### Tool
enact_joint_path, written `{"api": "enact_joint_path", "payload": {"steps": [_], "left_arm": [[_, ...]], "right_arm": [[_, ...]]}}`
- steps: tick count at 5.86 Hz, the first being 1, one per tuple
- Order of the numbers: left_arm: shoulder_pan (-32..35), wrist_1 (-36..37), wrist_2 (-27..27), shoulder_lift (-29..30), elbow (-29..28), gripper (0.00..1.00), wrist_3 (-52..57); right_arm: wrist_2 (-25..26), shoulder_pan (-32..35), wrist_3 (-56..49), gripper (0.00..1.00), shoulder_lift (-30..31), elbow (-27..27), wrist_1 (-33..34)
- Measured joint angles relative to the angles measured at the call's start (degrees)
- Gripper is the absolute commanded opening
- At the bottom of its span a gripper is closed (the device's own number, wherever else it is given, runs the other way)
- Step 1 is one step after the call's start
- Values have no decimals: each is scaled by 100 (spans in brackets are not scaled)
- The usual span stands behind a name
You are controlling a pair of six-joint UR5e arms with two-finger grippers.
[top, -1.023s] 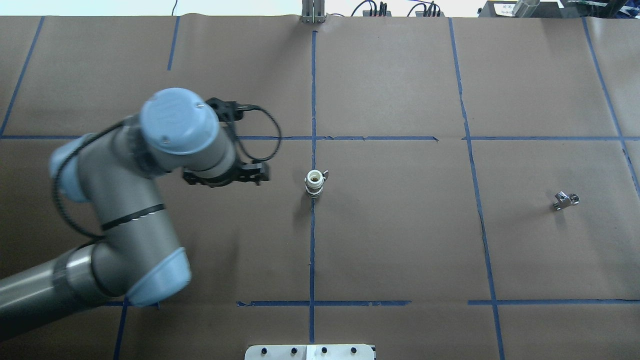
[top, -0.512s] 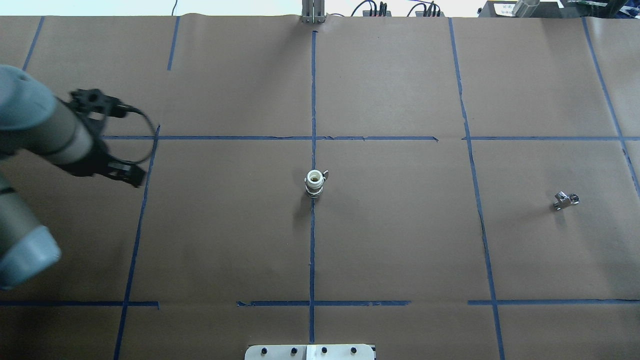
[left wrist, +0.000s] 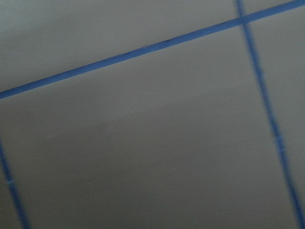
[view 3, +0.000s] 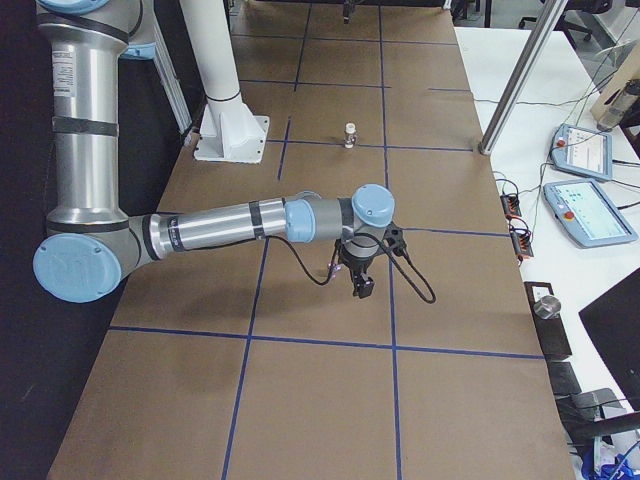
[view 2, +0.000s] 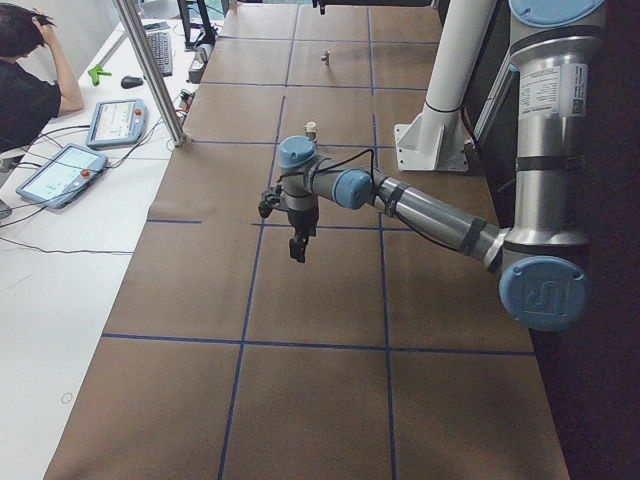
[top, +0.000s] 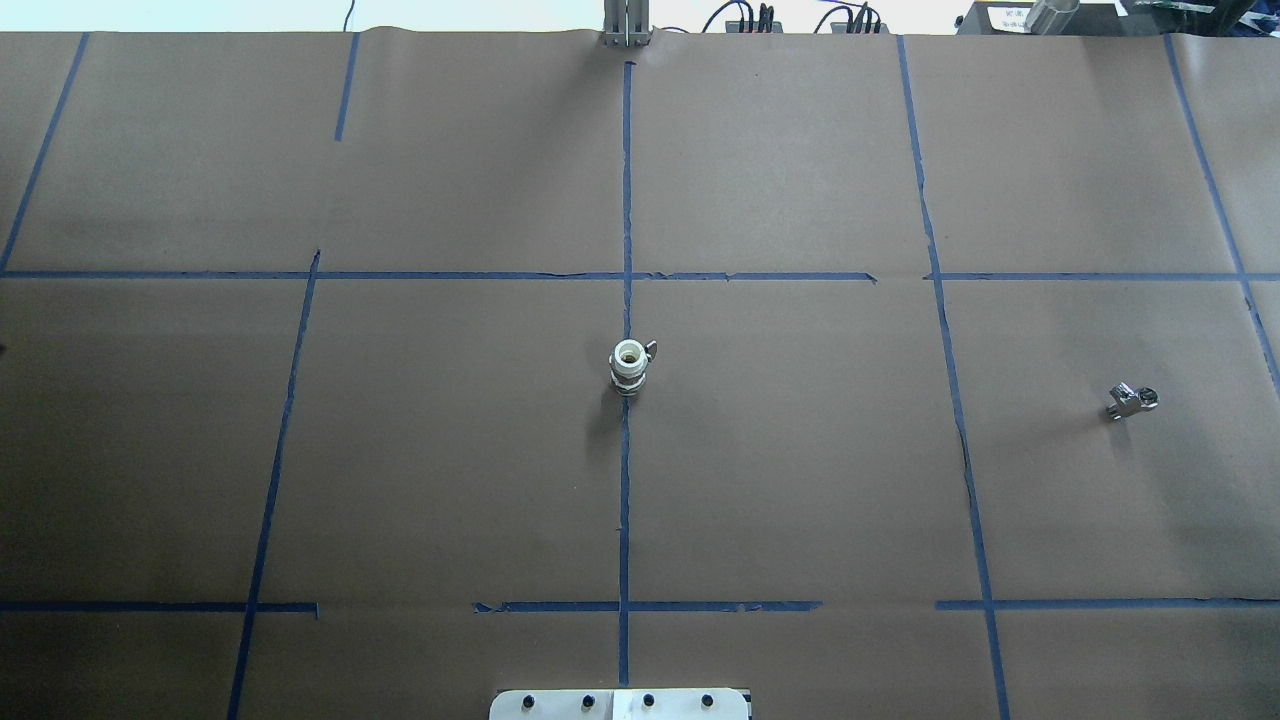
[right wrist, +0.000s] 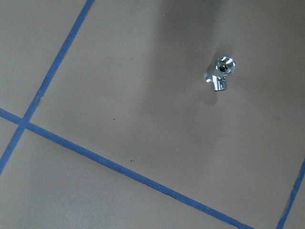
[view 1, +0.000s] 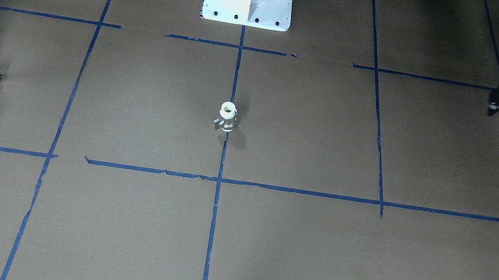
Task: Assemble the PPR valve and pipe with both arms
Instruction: 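Lower the right gripper onto the chrome valve body and grasp it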
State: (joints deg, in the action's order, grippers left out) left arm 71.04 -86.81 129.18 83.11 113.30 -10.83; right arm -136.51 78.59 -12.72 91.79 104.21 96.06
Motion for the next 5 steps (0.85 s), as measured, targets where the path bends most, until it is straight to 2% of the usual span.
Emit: {"api": "enact_joint_path", "payload": {"steps": [2,3,4,5], "left_arm": [[1368,-507,654,-419,-964,100,1175],[1589,-608,750,-515,-1111,100,1326],[1648,-635,776,-559,-1145,100,1356],[1663,-642,782,-565,-1153,100,1362]], "right_arm": [[23,-411,1060,100,-324,156,-2],[72,-759,2037,100,-409,327,-247],[261,-1184,3036,100,-294,426,-915],[618,-1646,3750,100,73,419,-1946]]}}
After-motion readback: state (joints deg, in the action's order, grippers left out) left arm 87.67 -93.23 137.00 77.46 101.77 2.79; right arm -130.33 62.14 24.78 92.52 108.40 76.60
